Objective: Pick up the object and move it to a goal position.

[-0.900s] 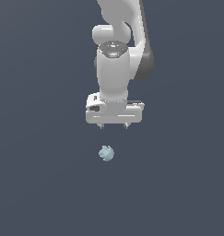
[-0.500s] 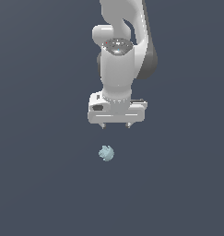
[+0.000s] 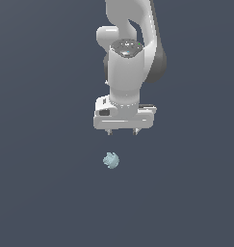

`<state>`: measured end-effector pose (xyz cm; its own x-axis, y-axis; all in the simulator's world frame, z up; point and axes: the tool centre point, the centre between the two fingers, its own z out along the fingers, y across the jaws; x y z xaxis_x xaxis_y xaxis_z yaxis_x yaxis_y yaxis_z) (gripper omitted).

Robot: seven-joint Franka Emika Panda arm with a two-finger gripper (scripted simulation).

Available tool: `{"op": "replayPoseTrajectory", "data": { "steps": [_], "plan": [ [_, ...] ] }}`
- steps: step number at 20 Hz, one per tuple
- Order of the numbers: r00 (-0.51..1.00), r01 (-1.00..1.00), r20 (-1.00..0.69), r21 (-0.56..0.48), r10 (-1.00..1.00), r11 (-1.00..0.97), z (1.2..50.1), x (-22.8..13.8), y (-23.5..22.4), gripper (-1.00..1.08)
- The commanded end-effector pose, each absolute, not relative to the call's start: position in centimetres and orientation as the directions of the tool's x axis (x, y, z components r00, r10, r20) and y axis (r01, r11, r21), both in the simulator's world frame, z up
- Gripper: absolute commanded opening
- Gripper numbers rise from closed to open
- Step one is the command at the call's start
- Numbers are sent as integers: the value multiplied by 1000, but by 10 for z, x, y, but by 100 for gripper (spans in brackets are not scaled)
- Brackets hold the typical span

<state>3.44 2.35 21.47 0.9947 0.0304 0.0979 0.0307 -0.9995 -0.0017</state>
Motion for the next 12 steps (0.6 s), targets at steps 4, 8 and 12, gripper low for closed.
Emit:
{"op": "replayPoseTrajectory", "data": {
  "steps": [4,8,12],
  "plan": [
    [996,-31,86,-9,-32,-999,201,40,18,100],
    [991,-109,71,-15,-110,-994,184,47,12,100],
    [976,-212,50,-18,-212,-977,161,55,3,100]
  ]
}}
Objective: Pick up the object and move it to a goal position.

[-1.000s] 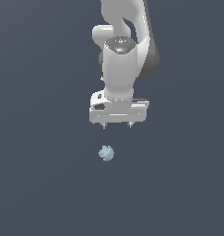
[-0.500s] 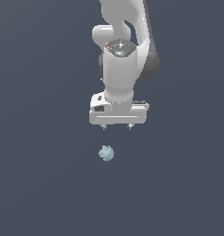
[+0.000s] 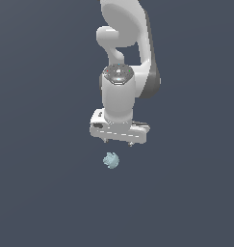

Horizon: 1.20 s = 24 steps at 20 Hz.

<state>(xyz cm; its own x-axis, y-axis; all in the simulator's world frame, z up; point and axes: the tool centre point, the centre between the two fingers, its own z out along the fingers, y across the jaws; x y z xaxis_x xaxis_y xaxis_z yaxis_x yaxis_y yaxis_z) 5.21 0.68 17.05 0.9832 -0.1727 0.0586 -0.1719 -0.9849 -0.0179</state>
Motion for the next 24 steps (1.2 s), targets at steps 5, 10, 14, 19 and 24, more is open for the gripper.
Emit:
{"op": "replayPoseTrajectory", "data": {
  "steps": [5,10,14,19,24],
  "plan": [
    [939,-343,25,-15,-343,-939,129,64,-9,100],
    [903,-430,10,-7,-430,-903,106,68,-17,100],
    [882,-471,3,-2,-471,-882,95,70,-21,100],
    [872,-489,0,0,-489,-872,89,71,-23,100],
    [874,-485,0,0,-485,-874,84,71,-23,100]
  ]
}}
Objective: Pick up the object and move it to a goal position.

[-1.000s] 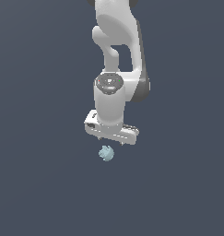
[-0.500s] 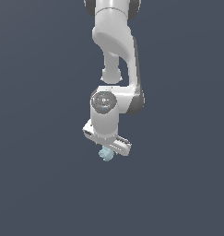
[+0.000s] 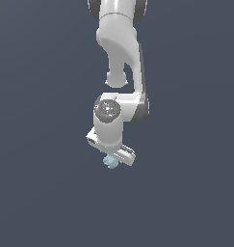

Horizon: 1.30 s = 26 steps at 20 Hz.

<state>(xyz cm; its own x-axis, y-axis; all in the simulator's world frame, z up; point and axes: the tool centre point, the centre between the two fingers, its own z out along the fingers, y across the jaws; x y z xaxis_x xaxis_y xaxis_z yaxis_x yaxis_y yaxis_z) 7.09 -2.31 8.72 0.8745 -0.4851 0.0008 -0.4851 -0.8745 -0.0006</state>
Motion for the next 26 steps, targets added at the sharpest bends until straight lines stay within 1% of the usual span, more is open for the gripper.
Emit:
{"op": "replayPoseTrajectory", "data": {
  "steps": [1,8,14,15,26],
  "plan": [
    [874,-486,0,0,-486,-874,80,70,-23,100],
    [872,-489,0,0,-489,-872,45,70,-23,100],
    [872,-489,0,0,-489,-872,39,71,-24,100],
    [872,-489,0,0,-489,-872,39,71,-24,-100],
    [872,-489,0,0,-489,-872,40,71,-24,-100]
  ]
}}
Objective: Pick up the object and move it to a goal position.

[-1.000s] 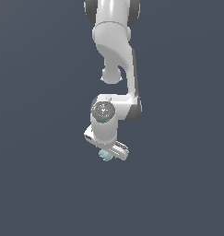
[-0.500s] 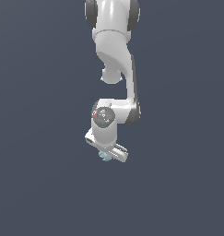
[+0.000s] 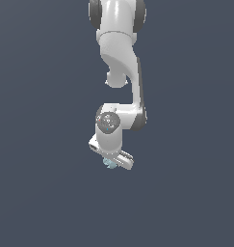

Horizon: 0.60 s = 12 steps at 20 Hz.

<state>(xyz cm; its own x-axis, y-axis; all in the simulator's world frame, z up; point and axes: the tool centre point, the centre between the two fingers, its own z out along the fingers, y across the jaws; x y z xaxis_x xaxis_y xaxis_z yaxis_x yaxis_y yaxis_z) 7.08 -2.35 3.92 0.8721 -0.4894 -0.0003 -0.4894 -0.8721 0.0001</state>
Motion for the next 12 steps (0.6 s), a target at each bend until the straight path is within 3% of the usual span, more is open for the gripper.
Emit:
{"op": "replayPoseTrajectory", "data": {
  "steps": [1,12],
  "plan": [
    [872,-489,0,0,-489,-872,40,71,-24,-100],
    [872,-489,0,0,-489,-872,73,55,-33,-100]
  ]
}}
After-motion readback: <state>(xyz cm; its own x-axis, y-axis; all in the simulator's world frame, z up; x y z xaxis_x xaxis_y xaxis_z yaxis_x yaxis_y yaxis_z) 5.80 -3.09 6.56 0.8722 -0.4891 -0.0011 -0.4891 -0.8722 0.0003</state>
